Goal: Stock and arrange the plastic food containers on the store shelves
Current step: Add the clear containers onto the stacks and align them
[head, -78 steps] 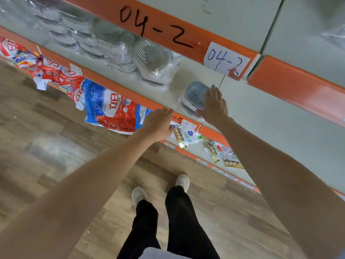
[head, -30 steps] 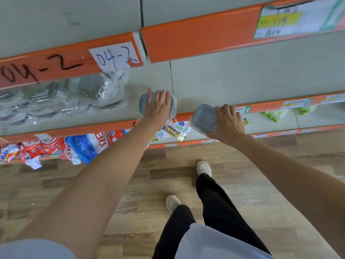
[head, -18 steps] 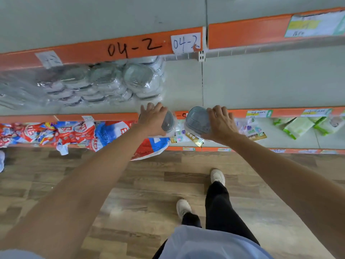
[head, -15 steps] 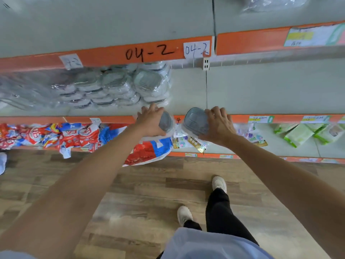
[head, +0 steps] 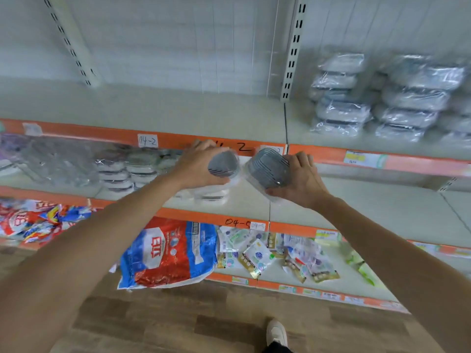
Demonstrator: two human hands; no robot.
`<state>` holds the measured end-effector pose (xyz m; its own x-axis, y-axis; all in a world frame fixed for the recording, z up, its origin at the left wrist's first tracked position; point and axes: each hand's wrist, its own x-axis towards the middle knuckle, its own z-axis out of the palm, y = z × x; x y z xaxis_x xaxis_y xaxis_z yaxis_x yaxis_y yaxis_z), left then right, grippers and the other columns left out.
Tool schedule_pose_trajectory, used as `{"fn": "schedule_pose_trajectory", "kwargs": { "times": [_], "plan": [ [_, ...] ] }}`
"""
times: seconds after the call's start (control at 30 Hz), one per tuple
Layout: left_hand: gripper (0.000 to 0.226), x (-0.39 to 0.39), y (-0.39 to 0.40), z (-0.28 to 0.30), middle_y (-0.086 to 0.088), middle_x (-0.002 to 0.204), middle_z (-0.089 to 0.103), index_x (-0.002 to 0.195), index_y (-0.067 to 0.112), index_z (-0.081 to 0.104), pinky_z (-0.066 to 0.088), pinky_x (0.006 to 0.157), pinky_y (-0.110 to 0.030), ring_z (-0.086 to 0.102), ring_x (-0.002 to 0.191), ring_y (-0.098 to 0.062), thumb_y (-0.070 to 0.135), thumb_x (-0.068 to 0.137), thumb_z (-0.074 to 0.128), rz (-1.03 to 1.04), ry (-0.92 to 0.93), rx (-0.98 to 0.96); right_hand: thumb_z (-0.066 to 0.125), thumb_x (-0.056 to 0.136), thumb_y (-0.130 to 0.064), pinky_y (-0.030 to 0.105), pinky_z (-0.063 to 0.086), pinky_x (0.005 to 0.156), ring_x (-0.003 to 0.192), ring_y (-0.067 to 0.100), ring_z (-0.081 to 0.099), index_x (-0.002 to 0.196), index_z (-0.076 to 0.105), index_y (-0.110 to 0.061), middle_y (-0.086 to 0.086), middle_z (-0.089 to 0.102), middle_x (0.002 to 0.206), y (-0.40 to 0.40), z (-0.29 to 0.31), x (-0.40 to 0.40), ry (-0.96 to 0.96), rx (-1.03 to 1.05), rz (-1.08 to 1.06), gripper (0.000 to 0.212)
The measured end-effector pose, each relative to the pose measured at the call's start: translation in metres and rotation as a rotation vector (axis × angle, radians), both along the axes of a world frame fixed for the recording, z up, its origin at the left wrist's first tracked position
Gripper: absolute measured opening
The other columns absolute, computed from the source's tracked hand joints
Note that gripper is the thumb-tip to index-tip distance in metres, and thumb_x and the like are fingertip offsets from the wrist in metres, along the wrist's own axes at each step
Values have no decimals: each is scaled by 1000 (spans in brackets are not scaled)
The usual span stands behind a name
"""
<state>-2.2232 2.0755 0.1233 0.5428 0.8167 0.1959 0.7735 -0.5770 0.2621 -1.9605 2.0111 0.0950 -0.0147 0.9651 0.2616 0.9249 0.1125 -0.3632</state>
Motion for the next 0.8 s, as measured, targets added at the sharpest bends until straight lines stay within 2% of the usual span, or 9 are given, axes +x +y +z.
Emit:
{"fn": "schedule_pose_trajectory", "kwargs": {
  "times": [0.13,0.4,0.6,0.67,0.7,0.77,0.8],
  "plan": [
    [75,34,13,32,2,120,47,136,31,47,38,96,-44,38,112,-19,55,70,74,-17,-22,20,82,57,-48,37,34,95,110,29,36,130,47,-9,11,43,115,10,31,30,-3,75,-45,90],
    [72,120,62,86,1,122,46,132,30,50,33,98,-40,36,116,-20,47,69,78,-49,-103,139,84,57,-45,37,31,98,113,29,36,136,45,-13,10,44,119,56,87,109,-14,187,-101,93],
    [71,176,101,112,2,121,47,131,30,51,30,93,-34,36,115,-18,47,67,78,-47,-140,214,83,65,-38,36,29,103,122,31,35,140,42,-17,12,44,128,102,135,175,-36,118,1,89],
    [68,189,111,118,3,120,48,128,31,53,28,91,-32,36,116,-17,45,67,79,-36,-165,220,82,67,-35,28,28,99,123,30,40,136,47,-14,12,48,130,116,153,190,-58,73,46,81],
    [67,195,115,120,4,119,48,127,31,54,29,91,-32,36,116,-17,44,67,79,-30,-179,225,83,67,-33,24,29,92,121,29,44,131,52,-13,12,52,127,123,161,195,-96,48,72,74],
    [64,204,122,126,5,117,48,124,30,55,32,95,-35,36,117,-18,43,67,80,-14,-205,226,83,67,-31,22,31,77,113,27,53,120,60,-15,8,60,119,138,176,204,-195,-30,109,60],
    [63,208,125,128,7,116,48,124,30,55,33,98,-38,36,117,-18,43,67,80,-8,-220,214,82,68,-30,22,32,78,113,26,53,121,60,-16,6,59,121,147,181,207,-229,-88,119,59]
  ]
}}
